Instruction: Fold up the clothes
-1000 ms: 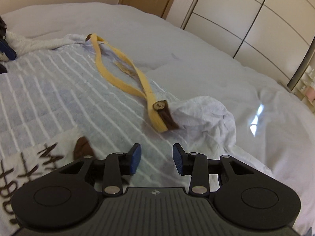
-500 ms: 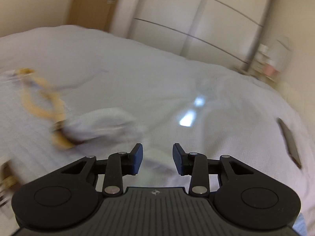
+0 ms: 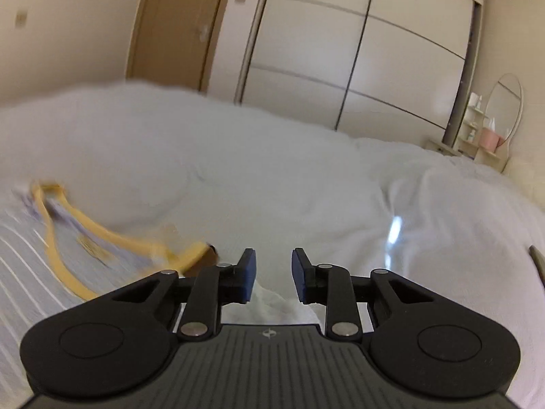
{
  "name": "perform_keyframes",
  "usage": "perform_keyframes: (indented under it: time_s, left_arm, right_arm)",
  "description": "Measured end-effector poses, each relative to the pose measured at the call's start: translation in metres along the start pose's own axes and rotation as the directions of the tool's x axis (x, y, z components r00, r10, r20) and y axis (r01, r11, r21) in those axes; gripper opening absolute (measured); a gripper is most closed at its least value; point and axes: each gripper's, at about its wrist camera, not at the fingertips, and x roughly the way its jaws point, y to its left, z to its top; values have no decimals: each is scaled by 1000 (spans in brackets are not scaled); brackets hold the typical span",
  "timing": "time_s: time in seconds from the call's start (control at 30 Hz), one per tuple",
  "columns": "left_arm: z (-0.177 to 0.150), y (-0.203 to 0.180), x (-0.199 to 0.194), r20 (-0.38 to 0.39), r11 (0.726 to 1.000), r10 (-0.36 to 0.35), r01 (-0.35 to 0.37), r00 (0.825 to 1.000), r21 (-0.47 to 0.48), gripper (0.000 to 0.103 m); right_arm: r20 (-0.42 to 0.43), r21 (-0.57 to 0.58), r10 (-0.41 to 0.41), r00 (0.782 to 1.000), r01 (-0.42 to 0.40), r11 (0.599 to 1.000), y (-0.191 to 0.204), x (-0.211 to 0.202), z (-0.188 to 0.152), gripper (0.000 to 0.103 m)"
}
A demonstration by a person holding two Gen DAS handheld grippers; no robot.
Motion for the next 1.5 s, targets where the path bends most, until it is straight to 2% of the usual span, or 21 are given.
perform_keyframes:
  time_s: [0.07, 0.2, 0.33, 0.4, 0.43, 0.47, 0.5, 0.53, 0.57, 0.63, 0.77, 0.9, 0.97, 1.03, 1.13, 1.2, 1.27, 1.33, 1.43, 1.5]
  left_arm:
    - [12, 1, 8, 16, 999, -32, 32, 999, -9, 26]
    - [39, 4, 34, 50, 997, -77, 78, 996, -10, 28]
    - [54, 14, 77, 33, 995, -98, 99, 995, -14, 28]
    - [55, 22, 102, 5, 992, -123, 123, 992, -34, 30]
    - [55, 26, 113, -8, 997, -73, 72, 997, -29, 29]
    - [54, 32, 122, -27, 1000, 30, -30, 999, -9, 29]
    - [53, 37, 132, -45, 990, 141, -141, 989, 16, 30]
    - [51, 47, 136, -52, 975, 220, -220, 974, 6, 29]
    - [50, 60, 137, -60, 967, 248, -250, 967, -40, 28]
    - [45, 86, 126, -52, 965, 201, -207, 978, -163, 28]
    - [31, 103, 96, -23, 960, 131, -132, 991, -248, 28]
    - [10, 95, 70, -39, 975, 39, -47, 998, -218, 30]
    - [-2, 88, 63, -77, 987, 21, -33, 997, -159, 34]
    - [-17, 83, 60, -130, 993, 61, -73, 990, -91, 34]
    - [-28, 90, 58, -166, 989, 117, -130, 979, -74, 35]
    - [-31, 98, 54, -172, 982, 149, -167, 974, -92, 34]
    - [-31, 104, 50, -167, 977, 161, -181, 973, -109, 34]
    - [-31, 104, 47, -165, 977, 160, -181, 973, -116, 34]
    - [-31, 95, 49, -168, 979, 152, -171, 974, -107, 35]
    - [-32, 88, 51, -165, 982, 149, -165, 975, -90, 35]
  right_arm:
    - [-16, -45, 26, 1000, -27, 999, 9, -9, -6, 30]
    - [-105, -91, 90, 990, -99, 991, 22, -19, -24, 34]
    - [-152, -124, 139, 979, -158, 980, 37, -22, -37, 41]
    - [-144, -169, 119, 982, -143, 975, 41, -23, -39, 42]
    - [-152, -167, 127, 980, -152, 974, 40, -20, -40, 42]
    - [-159, -164, 134, 978, -160, 974, 39, -17, -41, 42]
    - [-158, -154, 125, 979, -150, 977, 35, -15, -42, 42]
    - [-155, -141, 113, 981, -135, 981, 31, -11, -41, 42]
    - [-153, -128, 100, 983, -120, 984, 28, -8, -40, 42]
    - [-146, -80, 95, 985, -108, 991, 20, -4, -39, 42]
    - [-111, -53, 112, 988, -118, 992, 18, -11, -30, 42]
    - [-106, -72, 98, 990, -106, 992, 28, -14, -19, 42]
    - [-149, -91, 90, 985, -104, 990, 29, -17, -22, 43]
    - [-201, -127, 64, 978, -90, 988, 27, -21, -32, 45]
    - [-270, -171, -14, 963, -34, 985, 14, -26, -53, 46]
    - [-278, -128, -88, 957, 54, 990, -12, -38, -66, 46]
    - [-263, 2, -110, 958, 114, 993, -43, -53, -75, 46]
    - [-242, 134, -132, 961, 168, 977, -74, -67, -82, 46]
    - [-218, 301, -71, 973, 136, 944, -105, -74, -90, 46]
    - [-212, 361, -34, 977, 111, 926, -114, -70, -93, 46]
